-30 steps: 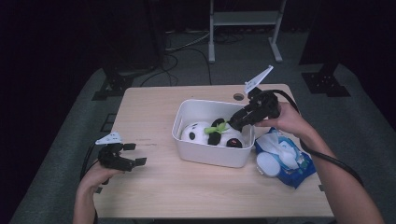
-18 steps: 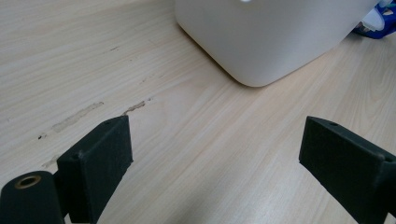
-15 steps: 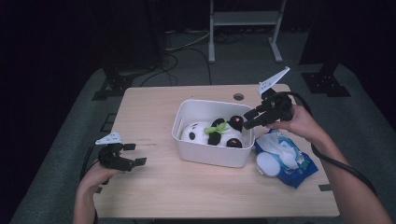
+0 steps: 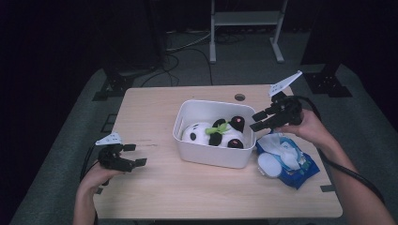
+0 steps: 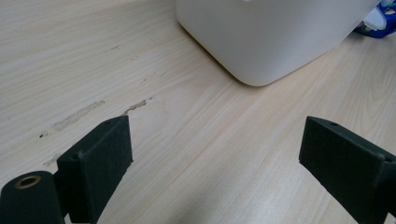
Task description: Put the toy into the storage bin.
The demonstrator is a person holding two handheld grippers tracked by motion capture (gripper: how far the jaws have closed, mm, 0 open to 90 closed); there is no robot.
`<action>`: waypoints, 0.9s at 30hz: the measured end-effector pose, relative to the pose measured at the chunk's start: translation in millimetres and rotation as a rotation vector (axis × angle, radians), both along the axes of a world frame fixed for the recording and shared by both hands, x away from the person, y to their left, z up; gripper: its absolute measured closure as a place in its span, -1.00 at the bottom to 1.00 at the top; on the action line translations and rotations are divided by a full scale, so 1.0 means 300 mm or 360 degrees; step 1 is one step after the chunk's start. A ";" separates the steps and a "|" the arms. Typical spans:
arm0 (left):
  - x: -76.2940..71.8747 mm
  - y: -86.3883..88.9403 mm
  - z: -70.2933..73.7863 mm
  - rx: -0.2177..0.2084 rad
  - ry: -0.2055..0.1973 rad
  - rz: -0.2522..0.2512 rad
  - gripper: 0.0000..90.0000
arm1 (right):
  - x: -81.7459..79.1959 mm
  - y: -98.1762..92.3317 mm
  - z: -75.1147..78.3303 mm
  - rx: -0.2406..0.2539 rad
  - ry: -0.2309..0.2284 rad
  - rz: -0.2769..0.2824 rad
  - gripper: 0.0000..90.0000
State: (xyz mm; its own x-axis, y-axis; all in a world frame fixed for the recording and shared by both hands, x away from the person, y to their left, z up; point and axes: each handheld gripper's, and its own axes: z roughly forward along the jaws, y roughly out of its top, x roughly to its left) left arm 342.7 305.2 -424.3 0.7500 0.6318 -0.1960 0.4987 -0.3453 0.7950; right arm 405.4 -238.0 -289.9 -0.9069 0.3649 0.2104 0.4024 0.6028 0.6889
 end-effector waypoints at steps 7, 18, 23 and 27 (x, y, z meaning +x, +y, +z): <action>0.001 -0.001 0.001 0.0002 -0.0007 -0.0002 -0.81 | -0.014 -0.033 -0.019 0.0015 0.0004 -0.0042 -0.01; 0.005 0.001 -0.006 0.0004 0.0004 -0.0005 -0.81 | -0.046 -0.090 -0.062 0.0047 0.0018 -0.0110 -0.05; 0.006 -0.003 -0.006 0.0002 0.0003 -0.0011 -0.81 | -0.055 -0.109 -0.076 0.0056 0.0020 -0.0134 -0.09; 0.007 0.000 -0.005 0.0001 0.0003 -0.0006 -0.81 | -0.066 -0.129 -0.096 0.0083 0.0026 -0.0164 -0.11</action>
State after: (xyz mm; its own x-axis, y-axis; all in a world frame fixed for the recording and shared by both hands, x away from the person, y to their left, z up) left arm 344.8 305.1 -425.8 0.7521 0.6289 -0.1971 0.4988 -0.3479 0.7938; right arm 385.7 -276.7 -318.7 -0.8613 0.4444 0.2462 0.4721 0.5211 0.7111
